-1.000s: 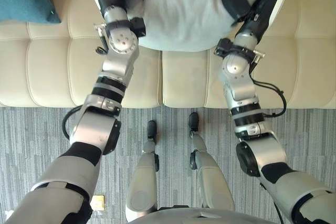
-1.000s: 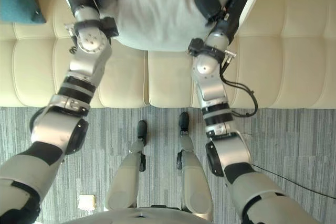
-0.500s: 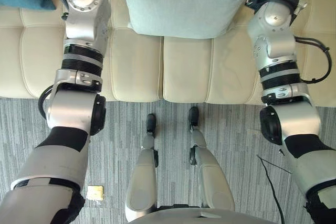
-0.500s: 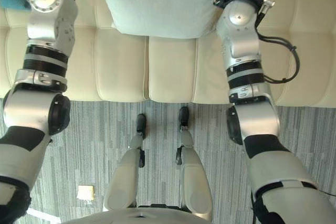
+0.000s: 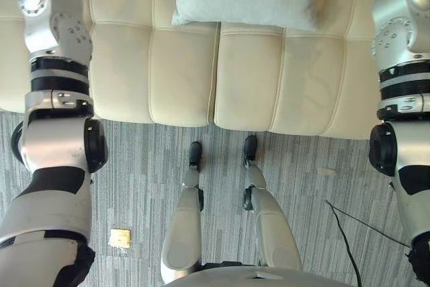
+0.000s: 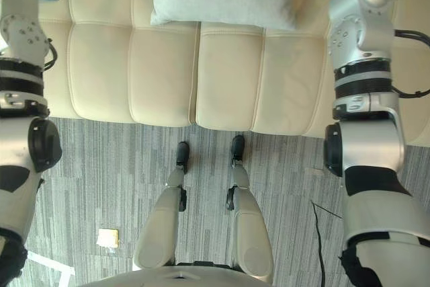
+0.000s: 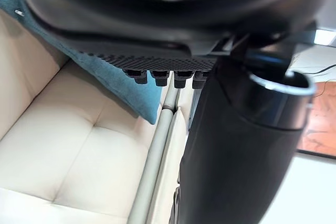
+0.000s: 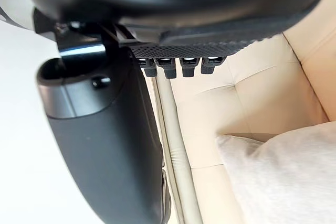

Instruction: Pick up cushions and gather them together orderly.

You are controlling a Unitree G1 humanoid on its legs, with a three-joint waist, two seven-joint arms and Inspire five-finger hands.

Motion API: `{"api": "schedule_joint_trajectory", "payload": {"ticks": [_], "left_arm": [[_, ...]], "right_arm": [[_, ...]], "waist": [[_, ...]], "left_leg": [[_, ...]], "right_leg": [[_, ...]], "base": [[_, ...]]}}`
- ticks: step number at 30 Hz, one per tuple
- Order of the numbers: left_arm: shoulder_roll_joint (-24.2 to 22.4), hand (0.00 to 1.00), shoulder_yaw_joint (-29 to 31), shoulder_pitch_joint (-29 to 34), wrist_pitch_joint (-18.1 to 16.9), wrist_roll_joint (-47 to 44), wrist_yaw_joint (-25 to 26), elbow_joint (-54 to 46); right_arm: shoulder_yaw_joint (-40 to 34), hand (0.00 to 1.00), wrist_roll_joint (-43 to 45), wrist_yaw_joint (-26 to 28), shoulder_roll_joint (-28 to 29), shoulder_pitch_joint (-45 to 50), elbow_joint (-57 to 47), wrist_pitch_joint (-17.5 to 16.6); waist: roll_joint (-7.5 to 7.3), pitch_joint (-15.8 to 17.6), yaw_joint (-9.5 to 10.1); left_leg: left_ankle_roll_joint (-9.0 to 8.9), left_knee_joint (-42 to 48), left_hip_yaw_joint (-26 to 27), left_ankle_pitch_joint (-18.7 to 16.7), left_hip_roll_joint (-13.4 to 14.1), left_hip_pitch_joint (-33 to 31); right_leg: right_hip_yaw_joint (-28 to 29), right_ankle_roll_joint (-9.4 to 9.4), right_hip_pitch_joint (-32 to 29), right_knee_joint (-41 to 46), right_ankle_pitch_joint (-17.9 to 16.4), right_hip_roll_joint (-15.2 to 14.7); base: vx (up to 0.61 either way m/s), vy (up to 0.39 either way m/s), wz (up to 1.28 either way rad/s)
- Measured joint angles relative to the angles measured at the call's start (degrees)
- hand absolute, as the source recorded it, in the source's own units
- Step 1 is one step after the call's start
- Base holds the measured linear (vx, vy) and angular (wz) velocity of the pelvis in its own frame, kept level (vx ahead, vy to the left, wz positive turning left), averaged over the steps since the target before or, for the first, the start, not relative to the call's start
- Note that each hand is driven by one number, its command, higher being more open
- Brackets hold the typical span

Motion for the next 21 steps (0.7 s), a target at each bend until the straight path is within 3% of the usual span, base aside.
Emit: {"api": "schedule_joint_trajectory", "payload": {"ticks": [4, 6, 11, 14, 16, 19, 21], "left_arm": [[4.29, 1.00, 1.78, 2.42, -1.95, -4.25, -1.79, -1.36], [4.51, 1.00, 5.09, 6.56, -2.92, -4.35, -2.16, -5.10], [3.72, 1.00, 7.44, 21.55, -3.80, -4.08, -2.52, -14.02], [-1.44, 1.00, 9.18, 33.53, -4.59, -2.47, -3.55, -20.58], [-7.72, 1.00, 9.70, 44.09, -5.16, 0.17, -4.26, -25.44], [-20.92, 1.00, 8.83, 61.42, -4.59, 3.99, -6.14, -28.01], [-26.74, 1.00, 8.30, 68.97, -3.60, 4.52, -7.38, -27.79]], "right_arm": [[-0.13, 1.00, 2.99, 0.58, -3.86, 0.01, -0.69, -0.03], [-0.93, 1.00, 4.02, 0.51, -4.98, 0.31, -2.81, -0.23], [-6.71, 1.00, 5.74, 0.80, -5.24, 12.97, -18.89, -5.57], [-11.00, 1.00, 5.65, 2.59, -3.77, 27.09, -26.93, -7.65], [-15.42, 1.00, 3.86, 4.20, 0.68, 39.73, -32.38, -8.27], [-18.44, 1.00, -2.52, 6.55, 11.71, 58.80, -33.93, -7.61], [-18.40, 1.00, -5.77, 8.29, 17.50, 67.18, -33.91, -6.67]], "waist": [[0.01, 0.00, 0.15], [0.02, -0.01, 0.15], [0.05, -0.03, 0.12], [0.11, -0.10, 0.29], [0.15, -0.19, 0.48], [0.47, -0.56, 0.65], [0.79, -0.92, 0.71]], "left_leg": [[0.00, 0.11, 0.02, 0.00, -0.04, 0.00], [0.00, 0.23, 0.09, -0.01, -0.03, 0.06], [-0.02, 0.92, -0.06, -0.03, 0.12, 1.52], [0.18, 0.91, -0.29, -0.59, 0.09, 3.79], [0.43, 1.08, -0.40, -1.05, -0.08, 4.93], [0.79, 1.04, -0.48, -1.72, -0.07, 7.04], [0.88, 1.03, -0.48, -1.95, 0.08, 7.88]], "right_leg": [[0.01, 0.00, 0.04, 0.03, 0.00, -0.06], [0.07, 0.00, 0.05, 0.16, 0.00, -0.06], [0.03, 0.03, 2.14, 0.01, -0.06, 0.20], [0.09, 0.19, 4.51, 0.00, -0.65, 0.36], [0.13, 0.19, 5.93, -0.01, -1.30, 0.30], [0.15, 0.17, 8.03, -0.03, -2.08, 0.35], [0.11, 0.09, 8.94, -0.02, -2.32, 0.43]], "base": [[0.03, 0.066, -0.01], [0.03, 0.064, -0.01], [0.03, 0.057, 0.04], [0.03, 0.051, 0.04], [0.03, 0.051, 0.01], [0.04, 0.041, 0.00], [0.05, 0.025, -0.01]]}}
